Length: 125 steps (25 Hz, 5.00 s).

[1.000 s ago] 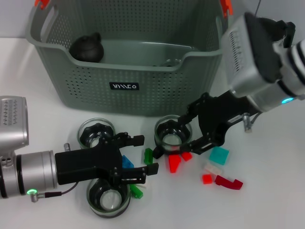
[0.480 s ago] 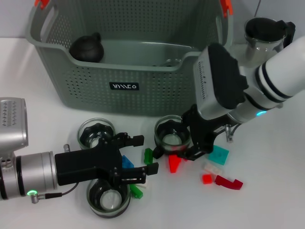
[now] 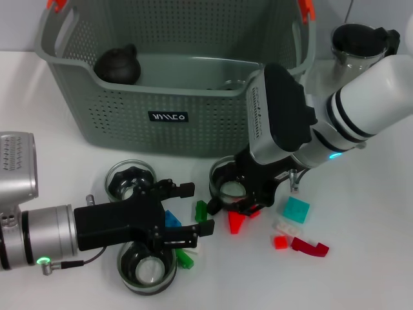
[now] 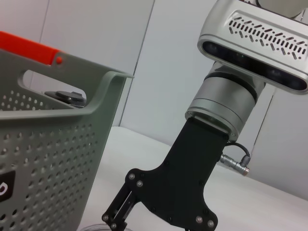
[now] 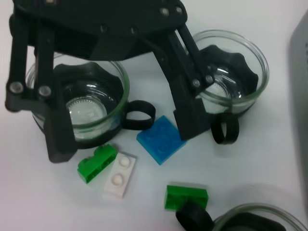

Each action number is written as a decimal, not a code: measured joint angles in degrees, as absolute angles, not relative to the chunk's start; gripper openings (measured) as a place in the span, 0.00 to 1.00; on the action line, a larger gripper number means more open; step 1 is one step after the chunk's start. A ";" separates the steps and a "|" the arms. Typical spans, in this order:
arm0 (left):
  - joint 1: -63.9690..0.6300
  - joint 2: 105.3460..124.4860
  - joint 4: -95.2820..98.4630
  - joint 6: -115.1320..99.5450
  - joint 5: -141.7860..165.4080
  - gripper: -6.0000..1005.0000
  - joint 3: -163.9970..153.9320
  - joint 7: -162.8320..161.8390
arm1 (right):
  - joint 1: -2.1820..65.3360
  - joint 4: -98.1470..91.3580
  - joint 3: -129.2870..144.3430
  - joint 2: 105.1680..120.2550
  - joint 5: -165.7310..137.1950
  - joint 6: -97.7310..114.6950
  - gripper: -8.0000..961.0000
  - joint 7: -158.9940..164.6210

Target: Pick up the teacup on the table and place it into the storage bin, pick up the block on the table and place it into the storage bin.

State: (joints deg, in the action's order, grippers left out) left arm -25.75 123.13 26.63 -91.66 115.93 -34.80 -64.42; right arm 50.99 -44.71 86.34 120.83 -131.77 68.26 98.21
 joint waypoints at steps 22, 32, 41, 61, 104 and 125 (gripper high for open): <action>-25.69 122.97 26.63 -91.58 115.93 0.87 -34.81 -64.42 | 52.98 -41.84 89.29 120.67 -131.09 69.06 0.22 99.22; -25.61 122.82 26.63 -91.59 115.93 0.87 -34.81 -64.42 | 50.67 -47.17 84.76 120.08 -131.50 75.48 0.07 100.57; -24.74 122.78 27.07 -92.52 115.93 0.87 -34.80 -64.42 | 43.04 -62.47 71.02 118.98 -131.68 95.90 0.07 100.61; -25.41 122.81 27.03 -92.43 115.89 0.87 -34.71 -64.33 | 54.22 -67.84 48.45 112.77 -112.05 91.06 0.09 115.79; -25.65 122.95 26.54 -91.59 114.96 0.87 -34.72 -63.78 | 69.05 -31.05 66.71 117.42 -145.95 48.60 0.24 112.83; -23.79 122.14 28.72 -95.94 115.49 0.87 -32.44 -63.83 | 46.77 -69.35 64.77 119.70 -116.13 74.95 0.81 103.72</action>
State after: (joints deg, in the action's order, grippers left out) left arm -23.79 122.14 28.72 -95.94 115.49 -32.44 -63.83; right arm 46.77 -69.35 64.77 119.70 -116.13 74.95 103.72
